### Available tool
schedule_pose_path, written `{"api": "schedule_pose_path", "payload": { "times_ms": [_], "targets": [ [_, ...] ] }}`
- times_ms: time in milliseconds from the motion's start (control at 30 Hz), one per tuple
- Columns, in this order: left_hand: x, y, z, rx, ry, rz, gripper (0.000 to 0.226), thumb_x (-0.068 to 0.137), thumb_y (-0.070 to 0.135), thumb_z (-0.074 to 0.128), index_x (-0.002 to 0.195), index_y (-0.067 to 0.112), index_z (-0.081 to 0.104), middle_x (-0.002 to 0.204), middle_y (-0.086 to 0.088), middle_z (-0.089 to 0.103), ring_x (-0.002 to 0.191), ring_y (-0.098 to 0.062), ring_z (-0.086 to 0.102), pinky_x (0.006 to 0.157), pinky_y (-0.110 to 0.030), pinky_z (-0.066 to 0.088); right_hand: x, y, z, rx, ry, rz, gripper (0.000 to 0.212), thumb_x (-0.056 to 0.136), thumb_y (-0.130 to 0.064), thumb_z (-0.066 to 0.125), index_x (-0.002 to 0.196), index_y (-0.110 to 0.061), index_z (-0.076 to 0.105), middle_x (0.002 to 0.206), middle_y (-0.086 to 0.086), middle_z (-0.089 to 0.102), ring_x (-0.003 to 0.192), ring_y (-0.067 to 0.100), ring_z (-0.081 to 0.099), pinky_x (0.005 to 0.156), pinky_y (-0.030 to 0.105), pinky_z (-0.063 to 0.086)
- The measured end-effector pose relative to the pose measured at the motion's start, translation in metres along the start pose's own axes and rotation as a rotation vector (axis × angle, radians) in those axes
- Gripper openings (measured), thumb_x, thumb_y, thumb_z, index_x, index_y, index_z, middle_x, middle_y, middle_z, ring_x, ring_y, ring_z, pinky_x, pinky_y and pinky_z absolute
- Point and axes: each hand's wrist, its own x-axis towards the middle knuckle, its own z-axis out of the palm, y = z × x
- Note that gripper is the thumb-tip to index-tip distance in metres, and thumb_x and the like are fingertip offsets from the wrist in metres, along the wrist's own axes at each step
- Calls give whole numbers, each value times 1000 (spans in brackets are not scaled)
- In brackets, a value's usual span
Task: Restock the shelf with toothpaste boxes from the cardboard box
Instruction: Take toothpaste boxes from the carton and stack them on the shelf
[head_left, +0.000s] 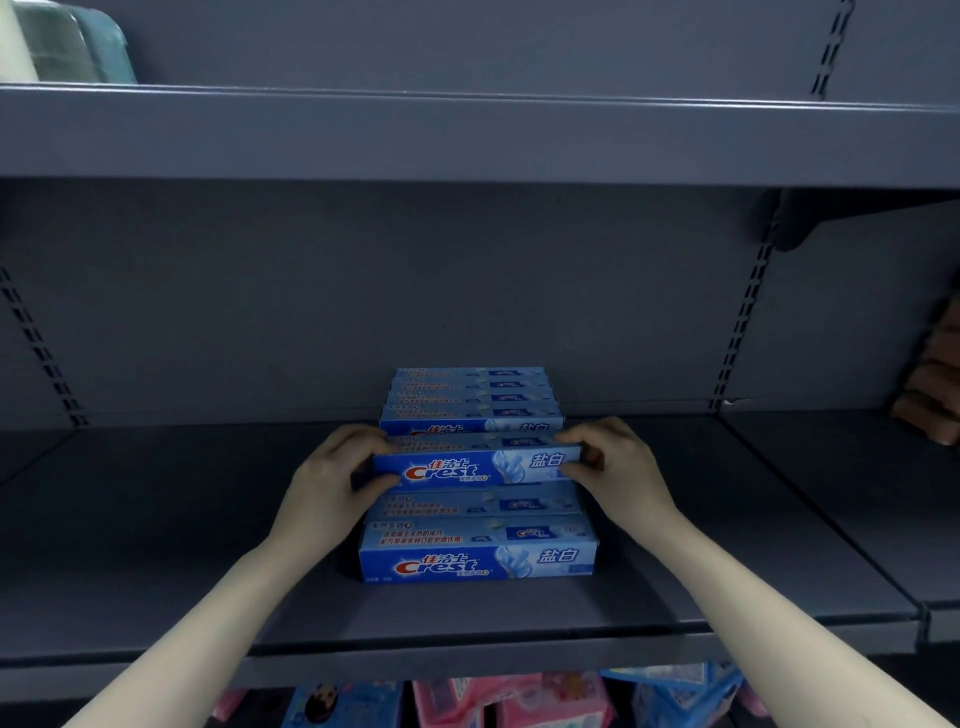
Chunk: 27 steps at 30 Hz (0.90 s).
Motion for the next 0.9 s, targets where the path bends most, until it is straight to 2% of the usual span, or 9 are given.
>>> {"api": "schedule_pose_path", "payload": {
  "times_ms": [100,233,400,567,633,733,900],
  "targets": [
    [0,0,2,-12,11,6,26,72,4,76,96,11,67,110,7,55,92,-10,59,77,-25,48,3,1,1,-17,1,2,26,80,-9,70,102,-21,67,96,-9,49,78,3,51,77,19,39],
    [5,-1,4,-5,2,-7,29,73,3,75,100,11,67,111,5,55,87,-9,58,76,-17,44,5,2,3,-23,4,3,25,80,-9,70,102,-20,67,95,-8,49,78,6,52,77,20,39],
    [15,-1,8,-11,5,-54,29,74,1,74,101,11,66,110,0,56,84,-13,58,78,-29,50,10,2,5,-59,17,16,25,79,-10,70,102,-20,67,95,-5,49,79,10,53,75,20,39],
    [16,0,12,10,18,-85,30,76,3,73,103,9,65,115,-5,54,89,-16,58,78,-35,52,13,2,8,-68,21,23,25,81,-10,69,105,-20,66,93,-6,47,72,1,46,72,18,36],
    [15,1,14,24,26,-102,29,76,4,73,104,10,64,118,-6,54,93,-17,58,77,-33,50,14,1,9,-63,26,33,25,82,-10,68,105,-20,65,95,-7,46,74,2,46,73,18,36],
    [16,3,16,85,27,-117,29,78,6,71,105,11,63,112,-5,61,93,-19,59,72,-28,43,14,-1,10,-57,40,32,24,83,-9,66,106,-18,65,102,-7,45,85,5,48,77,16,35],
    [17,11,15,-1,16,-223,28,82,7,67,109,13,60,106,5,61,89,-8,54,75,-25,44,13,-3,10,-37,9,67,25,86,-8,63,108,-18,62,98,-8,58,87,5,52,71,15,37]
  ]
}}
